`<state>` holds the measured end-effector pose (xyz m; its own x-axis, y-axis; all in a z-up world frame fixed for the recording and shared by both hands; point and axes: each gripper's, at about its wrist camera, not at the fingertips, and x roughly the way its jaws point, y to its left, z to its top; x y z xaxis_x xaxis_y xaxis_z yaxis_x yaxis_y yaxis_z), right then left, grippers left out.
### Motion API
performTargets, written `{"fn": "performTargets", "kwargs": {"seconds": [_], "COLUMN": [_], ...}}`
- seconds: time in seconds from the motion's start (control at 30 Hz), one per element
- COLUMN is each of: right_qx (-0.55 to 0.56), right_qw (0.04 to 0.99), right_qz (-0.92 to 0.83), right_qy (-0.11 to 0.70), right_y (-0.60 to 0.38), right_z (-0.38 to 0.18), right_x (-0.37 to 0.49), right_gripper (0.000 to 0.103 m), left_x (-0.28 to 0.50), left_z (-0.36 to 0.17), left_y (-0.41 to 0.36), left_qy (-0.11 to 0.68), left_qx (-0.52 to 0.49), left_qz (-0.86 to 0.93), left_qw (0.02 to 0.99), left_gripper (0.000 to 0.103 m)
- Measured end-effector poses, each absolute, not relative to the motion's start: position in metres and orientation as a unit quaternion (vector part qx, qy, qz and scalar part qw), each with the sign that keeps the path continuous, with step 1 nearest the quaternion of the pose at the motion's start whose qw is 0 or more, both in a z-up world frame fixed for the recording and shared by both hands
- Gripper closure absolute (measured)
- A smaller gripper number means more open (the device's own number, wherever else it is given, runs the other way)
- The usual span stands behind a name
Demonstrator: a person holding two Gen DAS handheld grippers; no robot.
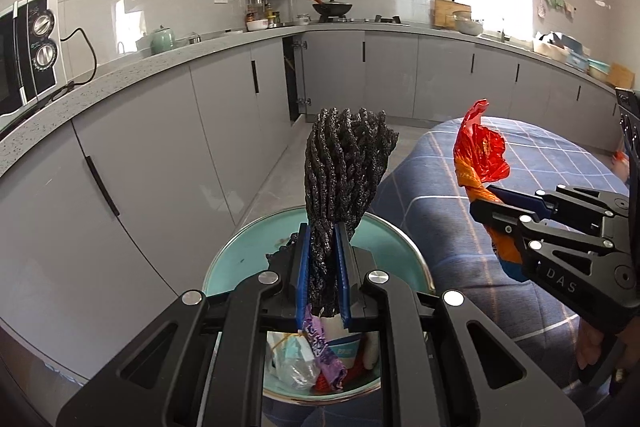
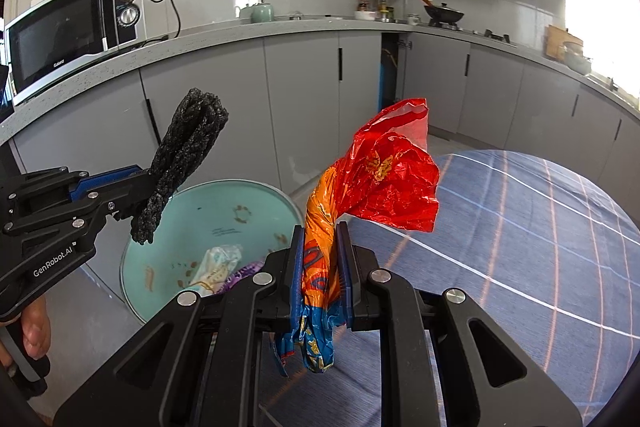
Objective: Collect trash
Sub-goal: 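Carry the black scrubber and red bag over the teal bin with both tools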
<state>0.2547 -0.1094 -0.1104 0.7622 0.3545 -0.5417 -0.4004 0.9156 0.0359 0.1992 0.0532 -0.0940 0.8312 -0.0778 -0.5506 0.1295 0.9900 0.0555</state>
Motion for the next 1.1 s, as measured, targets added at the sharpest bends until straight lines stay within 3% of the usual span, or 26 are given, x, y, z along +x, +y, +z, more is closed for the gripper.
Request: {"fn": "performTargets", "kwargs": {"seconds": [1.1], "right_qx": [-0.064], "right_qw": [0.928], "right_qz": [0.241], "right_qy": [0.276], "right_y": [-0.072], "right_z": [-0.115], "right_x": [0.263], "right_gripper": [0.087], "left_x": [0.198], "left_z": [-0.093], "left_y": [0.085], "left_qy": [0.281], "left_qx": [0.016], "left_qz": [0.023], "left_qw": [0.959], "left_gripper": [0.090]}}
